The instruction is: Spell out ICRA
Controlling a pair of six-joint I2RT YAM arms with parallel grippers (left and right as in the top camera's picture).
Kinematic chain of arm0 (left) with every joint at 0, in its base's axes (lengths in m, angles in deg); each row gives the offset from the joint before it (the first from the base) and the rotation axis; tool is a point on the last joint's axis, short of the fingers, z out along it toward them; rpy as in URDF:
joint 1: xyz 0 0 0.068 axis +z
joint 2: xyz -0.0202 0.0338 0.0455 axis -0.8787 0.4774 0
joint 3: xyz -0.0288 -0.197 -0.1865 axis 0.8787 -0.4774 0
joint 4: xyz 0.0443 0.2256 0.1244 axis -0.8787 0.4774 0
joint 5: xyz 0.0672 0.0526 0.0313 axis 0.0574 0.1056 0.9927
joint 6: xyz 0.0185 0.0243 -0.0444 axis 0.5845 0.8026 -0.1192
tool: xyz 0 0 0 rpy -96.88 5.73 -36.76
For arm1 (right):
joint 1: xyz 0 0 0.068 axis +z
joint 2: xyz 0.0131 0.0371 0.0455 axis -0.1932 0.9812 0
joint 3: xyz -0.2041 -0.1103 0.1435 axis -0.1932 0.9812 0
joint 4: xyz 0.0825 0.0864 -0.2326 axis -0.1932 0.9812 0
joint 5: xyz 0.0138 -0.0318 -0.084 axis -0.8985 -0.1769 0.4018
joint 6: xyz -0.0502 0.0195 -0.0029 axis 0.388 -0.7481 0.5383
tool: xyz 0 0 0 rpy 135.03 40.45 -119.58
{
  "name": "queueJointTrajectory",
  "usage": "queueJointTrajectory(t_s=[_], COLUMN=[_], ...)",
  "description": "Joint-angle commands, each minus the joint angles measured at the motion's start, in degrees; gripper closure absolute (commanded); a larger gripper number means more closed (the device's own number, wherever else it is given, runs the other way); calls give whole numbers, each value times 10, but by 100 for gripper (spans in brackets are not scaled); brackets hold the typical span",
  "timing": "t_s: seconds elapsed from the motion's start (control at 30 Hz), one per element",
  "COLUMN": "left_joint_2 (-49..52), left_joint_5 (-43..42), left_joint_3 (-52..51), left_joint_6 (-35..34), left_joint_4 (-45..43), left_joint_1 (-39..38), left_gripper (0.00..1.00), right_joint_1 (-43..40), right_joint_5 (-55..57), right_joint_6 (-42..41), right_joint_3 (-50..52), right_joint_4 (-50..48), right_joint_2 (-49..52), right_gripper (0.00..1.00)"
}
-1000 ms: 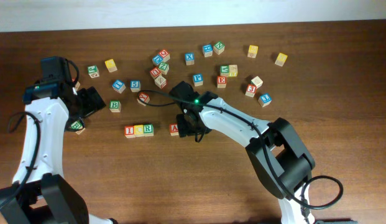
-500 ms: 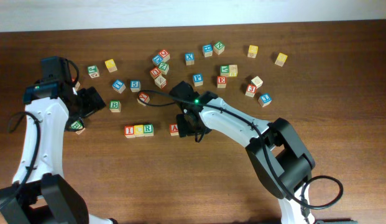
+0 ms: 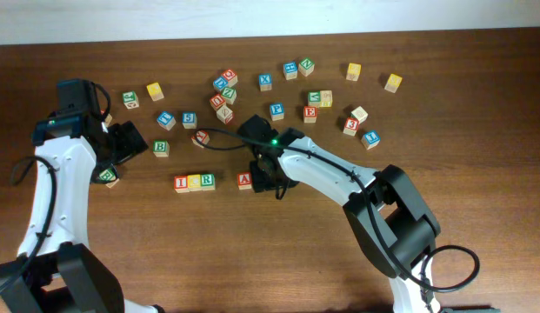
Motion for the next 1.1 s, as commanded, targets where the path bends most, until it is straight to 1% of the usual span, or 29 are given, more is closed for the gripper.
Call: queueJointTrajectory(t_s=[0.0,0.1,0.13,0.2,1.07], left_joint_2=[-2,-2,-2,-2,-2], left_joint_5=[-4,-4,-4,-4,-4], left_joint_3=[1,1,1,1,1], left_joint_6=[-3,-3,-3,-3,-3], left_joint_4=[0,0,0,0,0], left_joint_1=[2,2,2,2,2], left_gripper=[1,1,1,1,1], right_joint_1=[2,2,2,2,2], right_joint_5=[29,43,53,53,64], right_joint_6=[3,1,-13,-14,-32], right_joint_3=[7,12,14,14,15], right_joint_4=[14,18,19,21,20], right_joint_2=[16,17,21,26,26], right_gripper=[49,49,44,44,44])
